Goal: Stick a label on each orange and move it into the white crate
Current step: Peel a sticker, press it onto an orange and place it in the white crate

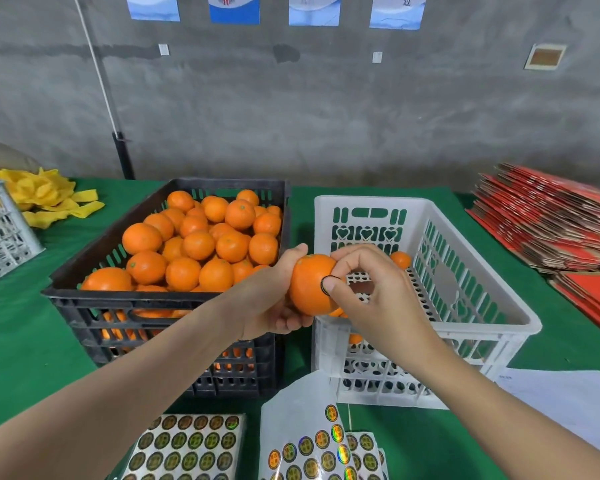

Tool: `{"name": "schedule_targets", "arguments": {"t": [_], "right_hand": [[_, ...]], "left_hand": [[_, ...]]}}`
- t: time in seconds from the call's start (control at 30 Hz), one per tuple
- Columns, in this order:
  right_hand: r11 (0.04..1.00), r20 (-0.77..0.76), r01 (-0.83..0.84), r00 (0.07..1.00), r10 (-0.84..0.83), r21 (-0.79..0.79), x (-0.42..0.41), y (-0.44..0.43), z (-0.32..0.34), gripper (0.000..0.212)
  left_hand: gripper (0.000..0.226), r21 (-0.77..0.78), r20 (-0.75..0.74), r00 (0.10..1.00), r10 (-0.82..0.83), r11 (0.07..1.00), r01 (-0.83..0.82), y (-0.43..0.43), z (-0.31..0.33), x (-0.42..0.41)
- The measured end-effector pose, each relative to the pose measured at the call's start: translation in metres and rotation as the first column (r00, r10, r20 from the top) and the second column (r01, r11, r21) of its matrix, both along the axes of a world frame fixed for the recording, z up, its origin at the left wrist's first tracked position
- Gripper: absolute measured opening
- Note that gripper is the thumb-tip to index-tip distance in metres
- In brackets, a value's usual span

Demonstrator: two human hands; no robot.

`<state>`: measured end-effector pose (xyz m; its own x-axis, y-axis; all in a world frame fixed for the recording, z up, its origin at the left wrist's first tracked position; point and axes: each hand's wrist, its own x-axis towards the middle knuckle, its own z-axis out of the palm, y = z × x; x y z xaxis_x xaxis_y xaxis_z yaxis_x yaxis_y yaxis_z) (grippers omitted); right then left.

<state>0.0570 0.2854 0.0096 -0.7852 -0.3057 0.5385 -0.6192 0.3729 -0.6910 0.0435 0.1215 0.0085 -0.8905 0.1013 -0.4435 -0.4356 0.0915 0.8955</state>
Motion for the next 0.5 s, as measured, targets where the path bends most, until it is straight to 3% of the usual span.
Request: {"name": "schedule_targets", "arguments": {"t": [0.1, 0.17, 0.23, 0.3, 0.37, 0.5], "right_hand": [[0.993, 0.060, -0.018, 0.998, 0.025, -0.117, -0.001, 0.002, -0.003, 0.030], [0.976, 0.241, -0.044, 0.966, 0.096, -0.214, -0.005, 0.006, -0.002, 0.059], [0.965, 0.359, -0.081, 0.918, 0.169, -0.248, -0.010, 0.011, -0.002, 0.070], [0.963, 0.363, -0.185, 0.899, 0.246, -0.196, -0.012, 0.011, -0.004, 0.057], [0.959, 0.345, -0.264, 0.894, 0.284, -0.104, -0.015, 0.008, -0.004, 0.058], [0.994, 0.236, -0.083, 0.970, 0.065, 0.068, -0.063, 0.012, 0.010, 0.058]], "left_hand": [[0.068, 0.024, 0.007, 1.000, 0.009, 1.000, -0.009, 0.002, 0.000, 0.001], [0.061, 0.017, 0.016, 1.000, 0.011, 1.000, -0.011, 0.003, -0.002, 0.001], [0.059, -0.007, 0.013, 1.000, 0.005, 1.000, -0.005, 0.004, -0.002, 0.000], [0.064, -0.051, -0.019, 1.000, 0.010, 0.999, -0.011, 0.006, -0.001, -0.004], [0.066, -0.094, -0.057, 0.998, 0.018, 0.995, -0.023, 0.009, 0.001, -0.011], [0.077, -0.159, -0.179, 0.983, -0.030, 0.987, 0.002, 0.004, 0.013, -0.032]]}}
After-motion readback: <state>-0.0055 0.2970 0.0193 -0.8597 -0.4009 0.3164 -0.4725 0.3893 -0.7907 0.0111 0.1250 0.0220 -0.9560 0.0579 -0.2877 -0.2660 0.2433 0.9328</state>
